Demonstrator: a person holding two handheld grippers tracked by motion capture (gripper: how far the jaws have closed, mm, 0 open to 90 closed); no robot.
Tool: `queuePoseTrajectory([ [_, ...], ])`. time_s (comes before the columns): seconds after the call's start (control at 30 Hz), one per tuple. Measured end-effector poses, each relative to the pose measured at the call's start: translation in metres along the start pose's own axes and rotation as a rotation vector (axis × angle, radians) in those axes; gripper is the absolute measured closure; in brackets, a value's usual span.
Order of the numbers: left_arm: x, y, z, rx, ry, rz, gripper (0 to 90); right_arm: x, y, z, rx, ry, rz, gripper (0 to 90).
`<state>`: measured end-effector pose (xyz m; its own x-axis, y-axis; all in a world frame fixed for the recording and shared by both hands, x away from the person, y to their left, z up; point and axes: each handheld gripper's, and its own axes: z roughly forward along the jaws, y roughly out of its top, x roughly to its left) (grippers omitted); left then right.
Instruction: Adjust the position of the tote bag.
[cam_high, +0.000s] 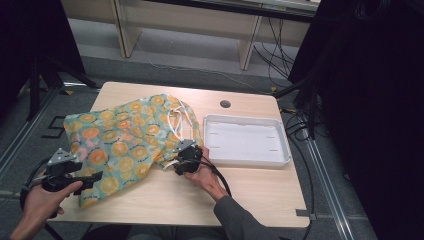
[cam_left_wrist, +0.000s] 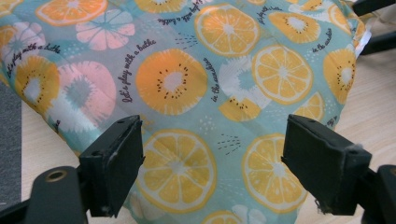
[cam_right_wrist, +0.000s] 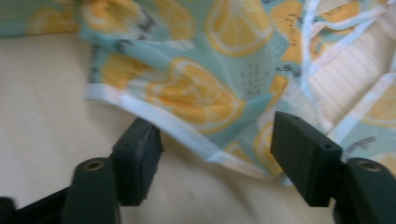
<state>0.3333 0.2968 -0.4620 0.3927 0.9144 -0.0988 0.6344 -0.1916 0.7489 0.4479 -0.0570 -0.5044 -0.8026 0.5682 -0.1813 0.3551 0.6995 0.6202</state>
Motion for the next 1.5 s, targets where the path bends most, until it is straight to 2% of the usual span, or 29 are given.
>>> queuePoseTrajectory([
  [0.07,0.002,0.0,-0.001,0.028,0.002,0.023,19.5,-0.003,0.002,0.005,-0.018,-0.02,-0.003,47.8],
  [0.13,0.001,0.0,0.001,0.002,0.004,0.007,19.4,-0.005,0.004,0.008,-0.025,-0.039,-0.056,63.1],
  [0.17,0.001,-0.001,0.002,0.013,0.008,0.002,19.4,-0.007,0.006,0.008,-0.031,-0.037,-0.117,63.1],
  [0.23,0.0,-0.001,0.002,0.015,0.005,-0.008,19.7,-0.001,0.006,0.002,-0.029,-0.037,-0.098,81.6],
  [0.27,0.0,-0.001,0.001,0.01,0.003,-0.012,20.6,0.0,0.007,-0.001,-0.038,-0.028,-0.105,84.0],
  [0.3,0.002,-0.001,-0.001,0.029,-0.002,0.024,21.5,0.001,0.008,-0.006,-0.051,-0.023,-0.129,86.4],
  [0.37,0.002,-0.001,-0.002,0.033,-0.009,0.018,21.6,0.004,0.009,-0.01,-0.067,-0.008,-0.126,87.4],
  [0.4,-0.002,-0.002,-0.001,0.002,-0.01,-0.027,21.9,0.013,0.012,-0.024,-0.087,0.046,-0.12,89.5],
  [0.5,-0.001,-0.003,-0.006,0.035,-0.013,0.004,23.2,0.025,0.015,-0.041,-0.113,0.075,-0.146,89.8],
  [0.57,-0.005,-0.004,-0.008,0.006,-0.009,-0.007,23.9,0.035,0.018,-0.054,-0.131,0.093,-0.156,90.0],
  [0.6,-0.001,-0.004,-0.011,0.034,-0.014,0.057,25.7,0.04,0.018,-0.062,-0.141,0.096,-0.174,90.0],
  [0.63,-0.006,-0.006,-0.011,0.011,-0.009,0.0,26.3,0.044,0.018,-0.067,-0.151,0.108,-0.165,90.0],
  [0.67,-0.005,-0.008,-0.015,0.044,-0.011,0.015,26.8,0.048,0.018,-0.073,-0.155,0.126,-0.165,90.0],
  [0.7,-0.008,-0.01,-0.015,0.032,-0.011,-0.015,27.7,0.053,0.016,-0.078,-0.157,0.136,-0.162,90.0],
  [0.73,-0.008,-0.01,-0.015,0.032,-0.011,-0.015,27.7,0.056,0.014,-0.082,-0.161,0.146,-0.169,90.0],
  [0.77,-0.006,-0.014,-0.019,0.069,-0.006,0.0,27.5,0.06,0.012,-0.086,-0.166,0.164,-0.174,90.0],
  [0.83,-0.006,-0.018,-0.018,0.06,0.003,-0.031,27.1,0.065,0.009,-0.09,-0.155,0.2,-0.152,90.0],
  [0.87,-0.004,-0.019,-0.019,0.085,-0.002,-0.012,27.6,0.068,0.007,-0.091,-0.163,0.215,-0.145,90.0],
  [0.93,-0.002,-0.021,-0.017,0.104,0.017,-0.038,28.9,0.073,0.005,-0.094,-0.141,0.236,-0.128,90.0],
  [1.0,0.002,-0.022,-0.012,0.105,0.022,-0.029,32.3,0.078,0.003,-0.094,-0.161,0.239,-0.146,90.0],
  [1.07,0.004,-0.022,-0.011,0.124,0.03,-0.024,38.4,0.082,0.002,-0.097,-0.155,0.268,-0.138,90.0],
  [1.1,0.006,-0.021,-0.009,0.123,0.034,-0.016,46.8,0.085,0.001,-0.098,-0.155,0.273,-0.132,90.0],
  [1.2,0.009,-0.019,0.003,0.152,0.064,0.038,63.7,0.093,0.0,-0.1,-0.155,0.295,-0.138,90.0],
  [1.23,0.011,-0.019,0.01,0.129,0.07,0.067,66.7,0.096,0.0,-0.101,-0.152,0.305,-0.141,90.0],
  [1.33,0.016,-0.012,0.019,0.156,0.087,0.056,75.3,0.107,-0.002,-0.104,-0.139,0.321,-0.156,90.0],
  [1.37,0.019,-0.009,0.026,0.134,0.091,0.081,77.9,0.11,-0.003,-0.104,-0.137,0.332,-0.158,90.0],
  [1.43,0.023,-0.005,0.035,0.147,0.09,0.11,79.4,0.113,-0.004,-0.103,-0.124,0.342,-0.147,90.0],
  [1.47,0.023,-0.003,0.047,0.168,0.1,0.067,82.5,0.117,-0.006,-0.098,-0.114,0.363,-0.146,90.0],
  [1.5,0.025,0.001,0.055,0.174,0.098,0.064,83.4,0.119,-0.007,-0.096,-0.11,0.37,-0.14,90.0],
])
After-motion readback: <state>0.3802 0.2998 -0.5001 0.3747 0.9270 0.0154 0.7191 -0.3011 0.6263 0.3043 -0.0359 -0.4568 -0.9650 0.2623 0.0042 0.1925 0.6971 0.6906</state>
